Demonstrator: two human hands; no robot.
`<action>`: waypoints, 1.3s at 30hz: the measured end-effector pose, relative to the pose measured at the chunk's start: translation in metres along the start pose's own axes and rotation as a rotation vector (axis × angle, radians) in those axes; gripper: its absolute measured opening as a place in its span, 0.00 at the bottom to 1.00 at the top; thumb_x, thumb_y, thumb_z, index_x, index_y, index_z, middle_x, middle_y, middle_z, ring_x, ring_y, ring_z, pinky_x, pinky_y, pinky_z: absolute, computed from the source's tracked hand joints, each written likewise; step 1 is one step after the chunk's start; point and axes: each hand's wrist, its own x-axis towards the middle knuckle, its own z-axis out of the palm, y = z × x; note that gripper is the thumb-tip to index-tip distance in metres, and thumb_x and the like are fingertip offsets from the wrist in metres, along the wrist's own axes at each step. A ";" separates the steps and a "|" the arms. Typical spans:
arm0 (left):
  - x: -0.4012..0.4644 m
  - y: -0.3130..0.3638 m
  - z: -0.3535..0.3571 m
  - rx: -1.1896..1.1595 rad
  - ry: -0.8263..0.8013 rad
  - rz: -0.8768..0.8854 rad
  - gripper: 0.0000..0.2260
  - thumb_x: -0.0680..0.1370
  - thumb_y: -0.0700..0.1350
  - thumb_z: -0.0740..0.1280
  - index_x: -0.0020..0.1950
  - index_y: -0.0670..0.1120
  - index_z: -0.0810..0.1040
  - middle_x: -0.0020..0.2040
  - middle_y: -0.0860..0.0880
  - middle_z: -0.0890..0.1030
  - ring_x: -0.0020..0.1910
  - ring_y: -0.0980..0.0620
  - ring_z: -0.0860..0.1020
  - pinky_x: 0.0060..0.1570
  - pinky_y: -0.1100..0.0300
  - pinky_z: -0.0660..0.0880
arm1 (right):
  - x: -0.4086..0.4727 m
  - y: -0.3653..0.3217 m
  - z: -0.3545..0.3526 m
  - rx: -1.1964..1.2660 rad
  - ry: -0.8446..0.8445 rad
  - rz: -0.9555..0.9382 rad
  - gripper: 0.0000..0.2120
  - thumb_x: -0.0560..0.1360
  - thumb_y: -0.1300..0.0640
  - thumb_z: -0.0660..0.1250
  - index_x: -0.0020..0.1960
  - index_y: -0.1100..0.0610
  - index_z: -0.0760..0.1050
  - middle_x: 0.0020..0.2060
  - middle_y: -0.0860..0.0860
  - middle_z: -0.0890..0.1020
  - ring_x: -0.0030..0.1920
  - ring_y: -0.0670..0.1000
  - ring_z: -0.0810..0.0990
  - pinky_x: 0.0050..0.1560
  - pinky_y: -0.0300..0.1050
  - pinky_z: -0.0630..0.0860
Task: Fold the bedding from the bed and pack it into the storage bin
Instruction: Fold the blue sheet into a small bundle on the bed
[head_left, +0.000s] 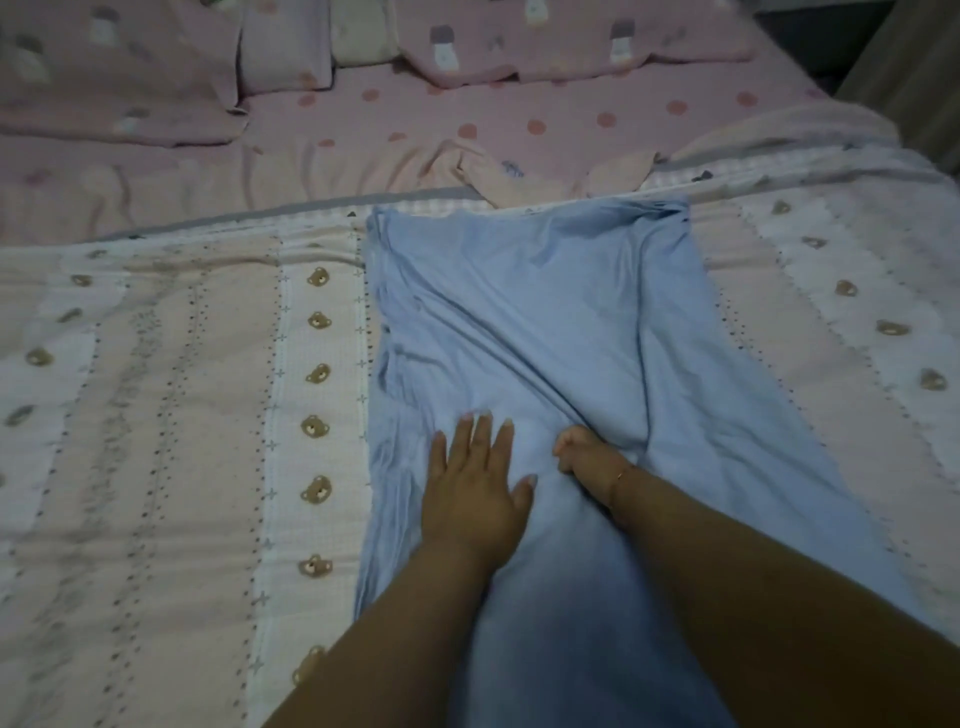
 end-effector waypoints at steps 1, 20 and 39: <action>-0.011 -0.002 0.001 0.136 0.005 -0.012 0.32 0.79 0.63 0.46 0.78 0.47 0.53 0.79 0.46 0.53 0.78 0.47 0.49 0.72 0.49 0.35 | -0.004 0.000 0.002 -0.008 0.008 -0.016 0.15 0.78 0.64 0.57 0.36 0.51 0.66 0.37 0.50 0.71 0.42 0.50 0.70 0.46 0.41 0.70; -0.181 0.032 -0.043 0.230 0.144 -0.122 0.23 0.79 0.55 0.55 0.74 0.54 0.65 0.75 0.43 0.64 0.74 0.39 0.61 0.71 0.43 0.48 | -0.184 0.097 -0.027 -0.813 0.133 -0.177 0.30 0.78 0.36 0.41 0.77 0.44 0.42 0.77 0.45 0.45 0.77 0.48 0.43 0.75 0.54 0.41; -0.403 0.100 -0.013 0.123 -0.225 -0.408 0.38 0.72 0.66 0.35 0.78 0.50 0.54 0.78 0.44 0.54 0.77 0.44 0.52 0.74 0.46 0.49 | -0.355 0.218 -0.011 -0.899 -0.012 -0.035 0.33 0.76 0.32 0.40 0.77 0.45 0.41 0.77 0.46 0.43 0.77 0.50 0.42 0.75 0.58 0.39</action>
